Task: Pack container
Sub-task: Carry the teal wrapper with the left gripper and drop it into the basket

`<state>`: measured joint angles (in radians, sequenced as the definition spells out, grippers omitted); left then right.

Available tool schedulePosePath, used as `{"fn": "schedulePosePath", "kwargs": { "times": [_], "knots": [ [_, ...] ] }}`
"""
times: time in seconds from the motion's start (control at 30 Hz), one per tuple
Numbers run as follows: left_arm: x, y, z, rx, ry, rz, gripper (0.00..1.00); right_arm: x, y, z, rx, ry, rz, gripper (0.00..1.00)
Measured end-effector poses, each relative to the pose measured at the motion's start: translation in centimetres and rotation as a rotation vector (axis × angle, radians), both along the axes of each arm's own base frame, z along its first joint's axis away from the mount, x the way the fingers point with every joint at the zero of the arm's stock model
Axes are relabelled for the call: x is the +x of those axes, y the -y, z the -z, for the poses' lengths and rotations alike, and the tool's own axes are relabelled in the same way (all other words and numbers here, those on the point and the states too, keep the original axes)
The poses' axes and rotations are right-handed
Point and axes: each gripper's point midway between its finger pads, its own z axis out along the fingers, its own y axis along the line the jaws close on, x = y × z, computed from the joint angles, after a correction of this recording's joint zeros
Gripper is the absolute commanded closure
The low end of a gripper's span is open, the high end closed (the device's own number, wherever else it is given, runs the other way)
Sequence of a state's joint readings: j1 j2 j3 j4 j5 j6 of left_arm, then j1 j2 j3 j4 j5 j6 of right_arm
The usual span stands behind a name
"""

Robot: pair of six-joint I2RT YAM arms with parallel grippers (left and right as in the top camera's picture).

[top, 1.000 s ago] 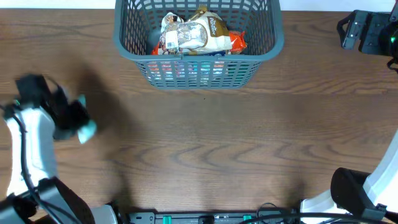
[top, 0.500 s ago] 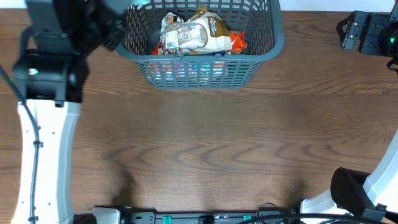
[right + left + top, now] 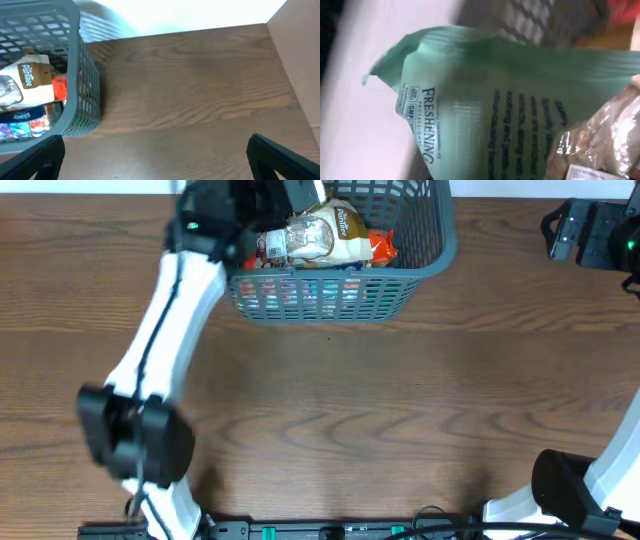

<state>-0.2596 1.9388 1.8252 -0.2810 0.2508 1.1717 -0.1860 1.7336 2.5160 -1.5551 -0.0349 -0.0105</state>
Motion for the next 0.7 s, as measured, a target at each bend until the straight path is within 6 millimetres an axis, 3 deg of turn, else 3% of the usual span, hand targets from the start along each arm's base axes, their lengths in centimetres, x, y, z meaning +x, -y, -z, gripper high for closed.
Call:
{"fn": "schedulePosePath", "kwargs": {
  "times": [0.13,0.2,0.23,0.27,0.5,0.6,0.7],
  "knots": [
    [1.9,-0.8,4.9,0.064,-0.056,-0.032,0.88,-0.3,-0.1,0.3,0.003,-0.016,0.0,0.01],
    [2.1,-1.4,6.5,0.087,-0.084,-0.044,0.68,-0.3,-0.1,0.3,0.004,-0.019,0.0,0.01],
    [2.2,-1.8,7.2,0.095,-0.103,-0.054,0.19,-0.3,-0.1,0.3,0.004,-0.019,0.0,0.01],
    [2.2,-2.2,7.7,0.103,-0.115,-0.063,0.02,-0.3,-0.1,0.3,0.004,-0.019,0.0,0.01],
    [2.9,-4.0,6.5,0.104,-0.086,-0.161,0.02,-0.3,-0.1,0.3,0.004,-0.019,0.0,0.01],
    [2.5,-4.4,3.4,0.008,-0.06,-0.24,0.02,-0.3,-0.1,0.3,0.003,-0.017,0.0,0.01],
    [0.4,-5.6,-2.0,-0.156,-0.049,-0.337,0.02,-0.1,0.0,0.1,0.001,-0.007,0.0,0.01]
  ]
}}
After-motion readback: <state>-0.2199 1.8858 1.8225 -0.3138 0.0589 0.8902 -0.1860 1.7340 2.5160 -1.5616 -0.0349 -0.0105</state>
